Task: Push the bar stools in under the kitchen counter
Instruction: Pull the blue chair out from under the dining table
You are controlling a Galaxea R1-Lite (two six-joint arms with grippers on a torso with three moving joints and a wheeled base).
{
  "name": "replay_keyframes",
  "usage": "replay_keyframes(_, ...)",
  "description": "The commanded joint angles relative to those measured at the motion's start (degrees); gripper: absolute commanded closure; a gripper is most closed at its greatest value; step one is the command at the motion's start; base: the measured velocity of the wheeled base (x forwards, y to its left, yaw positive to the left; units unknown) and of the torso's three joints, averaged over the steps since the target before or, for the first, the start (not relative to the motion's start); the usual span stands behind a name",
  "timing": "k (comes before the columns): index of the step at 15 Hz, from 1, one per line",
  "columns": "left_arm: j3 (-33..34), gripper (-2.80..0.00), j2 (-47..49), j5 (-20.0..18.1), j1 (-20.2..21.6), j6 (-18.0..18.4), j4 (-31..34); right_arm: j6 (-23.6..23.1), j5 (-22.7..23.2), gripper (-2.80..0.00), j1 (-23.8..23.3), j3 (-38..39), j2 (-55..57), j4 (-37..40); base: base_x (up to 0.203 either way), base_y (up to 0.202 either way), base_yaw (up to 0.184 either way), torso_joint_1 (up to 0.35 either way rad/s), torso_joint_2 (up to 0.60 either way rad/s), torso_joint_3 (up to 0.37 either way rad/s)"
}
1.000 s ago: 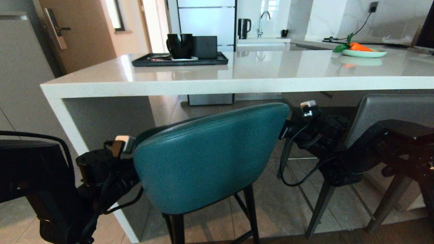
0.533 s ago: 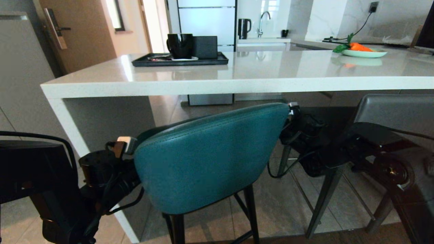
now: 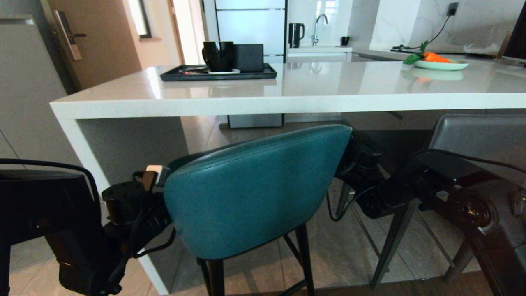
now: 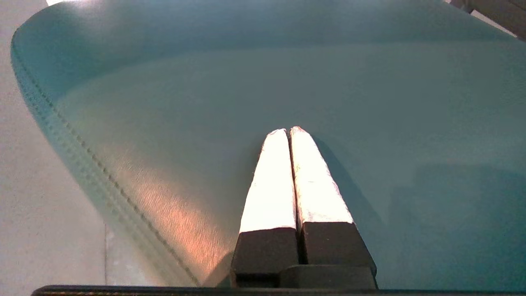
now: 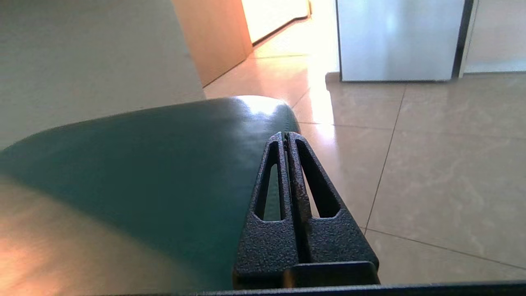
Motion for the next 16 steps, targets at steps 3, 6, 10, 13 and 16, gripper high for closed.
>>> replay_keyframes(3, -1.7, 0.00, 2.1, 0.9, 0.0, -0.2, -0.5, 0.1, 0.6, 0.00, -0.2, 9.7, -7.4, -4.3, 0.000, 0.000, 0.000, 0.000, 0.00, 0.000)
replay_keyframes(6, -2.7, 0.00, 2.7, 0.9, 0.0, -0.2, -0.5, 0.1, 0.6, 0.00, 0.1, 15.0, -11.3, -6.4, 0.000, 0.000, 0.000, 0.000, 0.00, 0.000)
replay_keyframes(10, -3.9, 0.00, 3.6, 0.8, 0.2, -0.2, -0.5, -0.1, 1.1, 0.00, 0.1, 23.9, -16.2, -7.7, 0.000, 0.000, 0.000, 0.000, 0.00, 0.000)
replay_keyframes(13, -4.6, 0.00, 3.8, 0.8, -0.1, -0.2, -0.5, -0.2, 1.8, 0.00, 0.6, 30.5, -17.8, -13.5, 0.000, 0.000, 0.000, 0.000, 0.00, 0.000)
replay_keyframes(16, -4.7, 0.00, 3.9, 0.8, 0.1, -0.2, -0.5, -0.4, 1.8, 0.00, 0.9, 36.3, -19.1, -14.1, 0.000, 0.000, 0.000, 0.000, 0.00, 0.000)
